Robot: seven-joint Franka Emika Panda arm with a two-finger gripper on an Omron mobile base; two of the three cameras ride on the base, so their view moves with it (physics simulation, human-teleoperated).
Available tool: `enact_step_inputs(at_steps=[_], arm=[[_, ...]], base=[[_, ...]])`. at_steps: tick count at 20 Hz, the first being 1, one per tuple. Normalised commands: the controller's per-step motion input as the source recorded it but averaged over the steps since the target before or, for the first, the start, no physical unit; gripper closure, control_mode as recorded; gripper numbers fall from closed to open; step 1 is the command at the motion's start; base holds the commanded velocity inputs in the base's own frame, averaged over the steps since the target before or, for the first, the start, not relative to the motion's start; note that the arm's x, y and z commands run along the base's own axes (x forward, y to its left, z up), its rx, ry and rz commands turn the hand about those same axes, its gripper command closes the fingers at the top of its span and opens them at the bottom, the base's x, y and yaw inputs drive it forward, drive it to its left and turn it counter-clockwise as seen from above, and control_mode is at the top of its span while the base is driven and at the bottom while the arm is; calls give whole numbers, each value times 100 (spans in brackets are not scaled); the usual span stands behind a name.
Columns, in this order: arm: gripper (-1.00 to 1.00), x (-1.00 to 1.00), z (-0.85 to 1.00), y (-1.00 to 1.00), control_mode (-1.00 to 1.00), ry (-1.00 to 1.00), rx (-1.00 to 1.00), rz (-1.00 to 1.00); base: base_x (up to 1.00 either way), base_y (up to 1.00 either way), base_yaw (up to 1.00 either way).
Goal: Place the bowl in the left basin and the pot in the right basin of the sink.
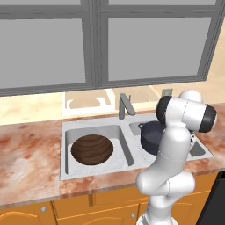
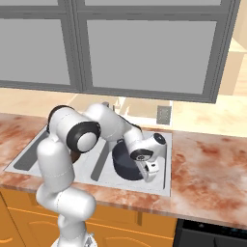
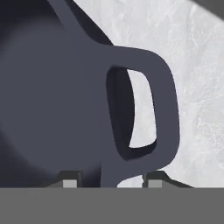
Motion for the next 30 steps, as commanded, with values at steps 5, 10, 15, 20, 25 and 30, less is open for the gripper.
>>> enact_step_inputs(at_steps=[5,10,15,20,25,30], arm=[[-100,0,24,0,-100,7,0,0],[-100,0,33,0,-100,1,0,0],[-100,-9,40,1,-100,0,0,0],[-100,-23,39,7,-100,0,-4,2],[-100,-23,40,11,-100,0,-8,11],[-100,-22,43,17,-100,0,-9,15]], base=[[0,0,0],[0,0,0],[0,0,0],[0,0,0],[0,0,0],[0,0,0]])
